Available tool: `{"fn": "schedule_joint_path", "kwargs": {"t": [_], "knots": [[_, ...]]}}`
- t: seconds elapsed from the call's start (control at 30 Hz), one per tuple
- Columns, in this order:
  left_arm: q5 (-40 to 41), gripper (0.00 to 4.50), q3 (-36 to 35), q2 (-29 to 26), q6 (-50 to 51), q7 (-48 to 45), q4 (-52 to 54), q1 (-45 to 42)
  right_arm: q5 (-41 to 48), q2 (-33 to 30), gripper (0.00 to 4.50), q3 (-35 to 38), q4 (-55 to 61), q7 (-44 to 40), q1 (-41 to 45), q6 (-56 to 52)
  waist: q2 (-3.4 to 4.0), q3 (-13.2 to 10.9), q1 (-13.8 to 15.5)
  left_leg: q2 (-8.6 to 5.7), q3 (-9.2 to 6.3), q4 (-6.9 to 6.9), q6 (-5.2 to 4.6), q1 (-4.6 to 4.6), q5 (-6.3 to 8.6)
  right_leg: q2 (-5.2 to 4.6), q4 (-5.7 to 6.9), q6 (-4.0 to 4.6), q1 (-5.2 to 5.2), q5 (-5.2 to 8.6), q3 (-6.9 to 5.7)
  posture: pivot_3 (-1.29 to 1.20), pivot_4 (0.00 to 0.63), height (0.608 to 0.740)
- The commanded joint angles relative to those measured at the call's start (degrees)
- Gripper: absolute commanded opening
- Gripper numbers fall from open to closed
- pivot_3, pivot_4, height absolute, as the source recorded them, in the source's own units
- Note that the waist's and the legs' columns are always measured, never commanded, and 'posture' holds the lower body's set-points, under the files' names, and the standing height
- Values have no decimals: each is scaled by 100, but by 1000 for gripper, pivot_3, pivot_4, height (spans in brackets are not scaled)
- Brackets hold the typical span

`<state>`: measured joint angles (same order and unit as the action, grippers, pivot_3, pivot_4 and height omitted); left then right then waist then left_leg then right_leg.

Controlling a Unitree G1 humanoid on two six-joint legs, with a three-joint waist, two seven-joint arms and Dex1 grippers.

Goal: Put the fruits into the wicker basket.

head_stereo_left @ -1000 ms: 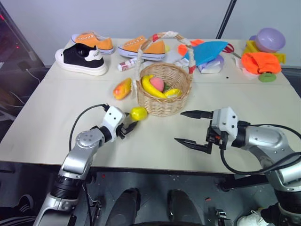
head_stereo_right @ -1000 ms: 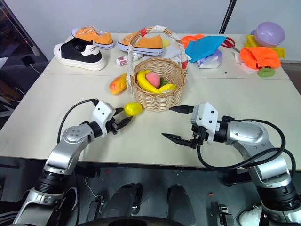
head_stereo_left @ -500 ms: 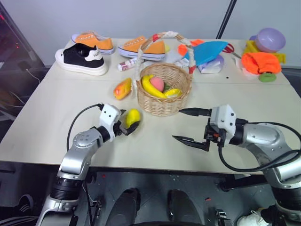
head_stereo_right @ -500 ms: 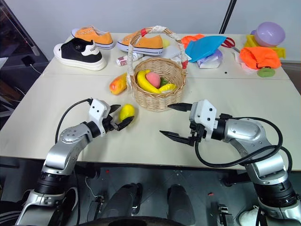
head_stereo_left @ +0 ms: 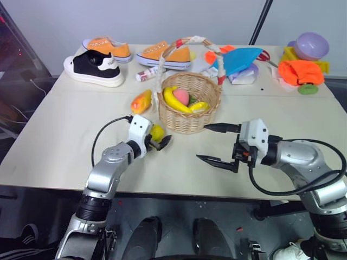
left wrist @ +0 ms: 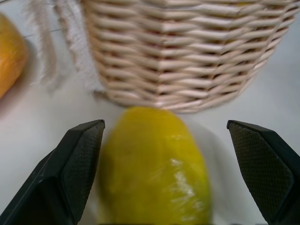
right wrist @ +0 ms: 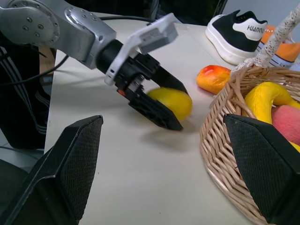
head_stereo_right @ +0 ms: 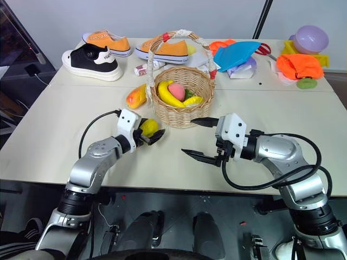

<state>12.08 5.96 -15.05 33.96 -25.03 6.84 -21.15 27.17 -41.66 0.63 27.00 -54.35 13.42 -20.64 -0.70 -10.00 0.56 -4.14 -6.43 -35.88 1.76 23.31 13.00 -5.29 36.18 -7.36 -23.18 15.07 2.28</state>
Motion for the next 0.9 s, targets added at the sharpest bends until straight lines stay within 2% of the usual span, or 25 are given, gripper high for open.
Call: {"fn": "schedule_joint_path", "kwargs": {"t": [0.03, 0.17, 0.3, 0.47, 0.6, 0.73, 0.9], "knots": [[-50, 3952, 26, -69, 108, -3, 57, -21, -4, -4, 4320, 86, 81, 38, 82, 77, 0, 0, -1, 0, 0, 0, 0, 0, 0, 1, 1, 0, 0, 0, 0, 0, 150, 740], [-96, 2399, 28, -156, 121, -19, 67, 49, -15, -12, 4320, 84, 82, 51, 83, 69, 0, 0, 10, 0, -1, -2, 0, 0, 0, 1, 1, 0, 0, 0, 0, 0, 150, 740], [-54, 2352, -66, -203, 48, -39, 110, 13, -26, -3, 4320, 83, 82, 82, 80, 73, 0, 0, 4, 1, -1, -3, 0, 0, 0, 1, 1, 0, 1, 0, 0, 0, 150, 740], [836, 2352, -463, -148, 366, -397, 1015, -3, 57, 22, 4320, 197, 106, 171, 58, 43, -1, -1, 9, 1, -1, -4, -1, 3, 0, 0, 1, 0, 0, 0, 0, 0, 150, 740], [1283, 2352, -821, -135, 966, -143, 1406, -748, 190, 113, 4320, 563, -15, 461, 49, 4, -2, -1, 30, 0, -4, -9, 0, 6, 0, -1, 1, 0, 0, 0, -2, 0, 150, 740], [1107, 2352, -770, 324, 620, 207, 504, -1849, 12, 492, 4320, 841, -623, 1110, 445, 162, -4, 0, 18, -4, -5, -22, -2, 4, 1, 1, -1, -6, 12, -3, -5, 0, 150, 740], [444, 2352, -467, 930, -273, 642, -1250, -2775, -113, 598, 4320, 851, -842, 1334, 654, 161, -4, 0, 12, -9, -4, -20, -2, 4, 1, 2, -1, -18, 11, -11, -4, 0, 150, 740]]}}
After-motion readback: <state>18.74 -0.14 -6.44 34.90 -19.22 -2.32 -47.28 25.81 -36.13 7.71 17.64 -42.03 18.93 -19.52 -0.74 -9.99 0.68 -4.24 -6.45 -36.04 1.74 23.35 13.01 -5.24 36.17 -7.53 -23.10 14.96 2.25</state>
